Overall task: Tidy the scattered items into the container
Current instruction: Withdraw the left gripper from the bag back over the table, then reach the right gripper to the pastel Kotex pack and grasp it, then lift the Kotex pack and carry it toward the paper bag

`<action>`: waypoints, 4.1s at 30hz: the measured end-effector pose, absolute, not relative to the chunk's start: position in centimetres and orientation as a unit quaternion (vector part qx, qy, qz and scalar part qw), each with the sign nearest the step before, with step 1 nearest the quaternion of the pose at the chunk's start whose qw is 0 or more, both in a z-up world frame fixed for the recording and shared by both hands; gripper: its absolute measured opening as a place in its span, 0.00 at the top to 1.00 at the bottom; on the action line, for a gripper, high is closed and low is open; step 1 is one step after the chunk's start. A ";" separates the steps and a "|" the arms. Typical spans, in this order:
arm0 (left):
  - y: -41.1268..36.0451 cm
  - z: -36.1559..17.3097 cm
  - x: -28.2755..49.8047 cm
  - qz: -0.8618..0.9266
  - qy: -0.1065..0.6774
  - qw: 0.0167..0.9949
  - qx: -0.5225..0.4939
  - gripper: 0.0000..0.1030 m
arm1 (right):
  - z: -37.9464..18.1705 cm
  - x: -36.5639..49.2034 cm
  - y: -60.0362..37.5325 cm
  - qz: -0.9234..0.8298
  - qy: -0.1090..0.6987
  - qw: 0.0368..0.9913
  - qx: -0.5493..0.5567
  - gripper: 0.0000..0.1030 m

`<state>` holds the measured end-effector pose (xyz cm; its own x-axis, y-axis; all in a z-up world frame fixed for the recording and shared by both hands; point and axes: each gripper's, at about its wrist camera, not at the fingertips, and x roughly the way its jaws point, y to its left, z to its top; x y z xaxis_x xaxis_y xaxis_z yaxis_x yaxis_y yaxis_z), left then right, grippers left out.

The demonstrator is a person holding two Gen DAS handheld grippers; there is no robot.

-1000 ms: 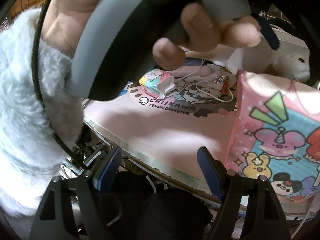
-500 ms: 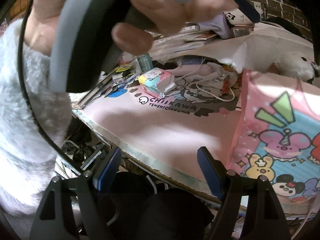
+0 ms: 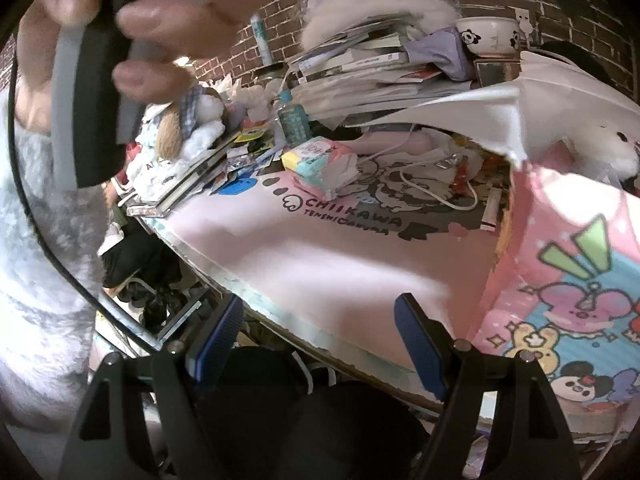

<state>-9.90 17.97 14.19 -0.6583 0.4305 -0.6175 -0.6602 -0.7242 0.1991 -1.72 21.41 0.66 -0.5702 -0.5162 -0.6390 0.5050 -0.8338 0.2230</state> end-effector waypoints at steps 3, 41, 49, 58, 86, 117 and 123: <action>16.2 14.2 -9.6 0.892 0.197 0.301 -0.274 0.07 | 0.8 -1.6 21.0 -0.886 -0.006 0.289 0.364 0.27; -8.2 3.9 -3.9 0.956 0.004 0.106 -0.274 0.01 | 0.0 -8.7 7.9 -0.909 0.159 0.184 0.337 0.18; -8.4 2.6 -3.1 0.954 -0.005 0.116 -0.276 0.01 | -0.2 -12.8 5.9 -0.912 0.158 0.150 0.348 0.04; -7.9 2.1 -3.2 0.952 -0.004 0.125 -0.279 0.01 | -0.2 -17.1 4.4 -0.902 0.197 0.131 0.363 0.01; -7.1 1.7 -3.4 0.949 -0.007 0.130 -0.288 0.01 | -1.0 -18.7 4.6 -0.886 0.142 0.202 0.392 0.32; -4.1 2.7 -3.5 0.944 -0.009 0.160 -0.288 0.01 | 11.7 -7.4 6.1 -0.937 0.173 0.203 0.225 0.34; -2.7 3.2 -3.8 0.943 -0.009 0.172 -0.285 0.01 | 13.6 -6.3 9.3 -0.946 0.167 0.181 0.211 0.34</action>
